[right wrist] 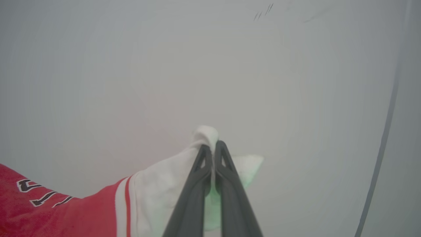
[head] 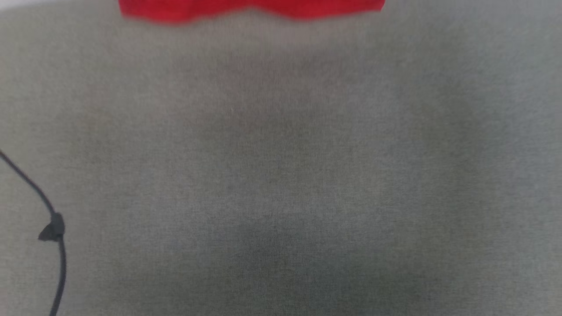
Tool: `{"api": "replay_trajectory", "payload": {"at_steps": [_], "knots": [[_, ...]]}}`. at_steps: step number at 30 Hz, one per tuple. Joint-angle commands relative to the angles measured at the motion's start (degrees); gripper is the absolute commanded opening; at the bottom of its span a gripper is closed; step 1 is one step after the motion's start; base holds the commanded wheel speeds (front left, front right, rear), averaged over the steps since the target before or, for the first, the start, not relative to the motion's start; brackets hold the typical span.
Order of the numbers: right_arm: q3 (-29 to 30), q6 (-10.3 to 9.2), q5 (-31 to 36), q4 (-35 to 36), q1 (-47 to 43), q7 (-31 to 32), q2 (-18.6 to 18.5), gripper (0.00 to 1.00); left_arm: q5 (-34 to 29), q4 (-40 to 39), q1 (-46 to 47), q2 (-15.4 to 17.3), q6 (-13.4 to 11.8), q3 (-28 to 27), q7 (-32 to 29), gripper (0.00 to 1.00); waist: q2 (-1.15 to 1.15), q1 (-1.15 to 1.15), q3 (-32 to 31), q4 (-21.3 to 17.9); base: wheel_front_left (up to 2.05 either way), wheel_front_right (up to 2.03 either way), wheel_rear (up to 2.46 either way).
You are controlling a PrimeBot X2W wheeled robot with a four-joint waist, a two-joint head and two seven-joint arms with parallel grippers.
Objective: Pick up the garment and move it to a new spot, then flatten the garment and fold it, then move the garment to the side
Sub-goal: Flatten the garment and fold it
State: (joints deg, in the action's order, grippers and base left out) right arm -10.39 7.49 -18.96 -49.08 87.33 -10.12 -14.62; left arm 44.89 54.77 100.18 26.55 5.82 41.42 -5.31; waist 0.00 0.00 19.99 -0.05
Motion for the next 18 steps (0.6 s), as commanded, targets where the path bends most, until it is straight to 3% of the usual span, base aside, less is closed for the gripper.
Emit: {"api": "replay_trajectory", "payload": {"at_steps": [1,5,9,18], "knots": [[0.3,0.01,2.4,-1.9,1.9,-2.9,-0.4,0.0,-0.9,1.4,1.7,-0.8,0.0,-0.4,3.7,0.0,0.0,0.0,3.8,0.6,0.0,0.0,0.0],[0.1,0.01,6.9,-4.3,3.4,-5.0,-0.2,0.0,-2.3,4.3,2.7,-2.3,0.3,0.3,10.6,0.0,0.0,0.0,5.0,1.3,0.0,0.0,0.0],[-0.9,0.01,8.0,-6.1,1.6,-5.1,0.1,0.0,-1.8,6.9,0.2,-3.4,0.9,0.9,12.6,0.0,0.0,0.0,4.6,1.9,0.0,0.0,0.0],[-7.4,0.01,-1.0,-10.8,-8.6,-1.8,1.3,0.0,3.9,7.8,-14.1,-5.9,1.6,4.8,6.2,0.0,0.0,0.0,0.3,3.8,0.0,0.0,0.0]]}}
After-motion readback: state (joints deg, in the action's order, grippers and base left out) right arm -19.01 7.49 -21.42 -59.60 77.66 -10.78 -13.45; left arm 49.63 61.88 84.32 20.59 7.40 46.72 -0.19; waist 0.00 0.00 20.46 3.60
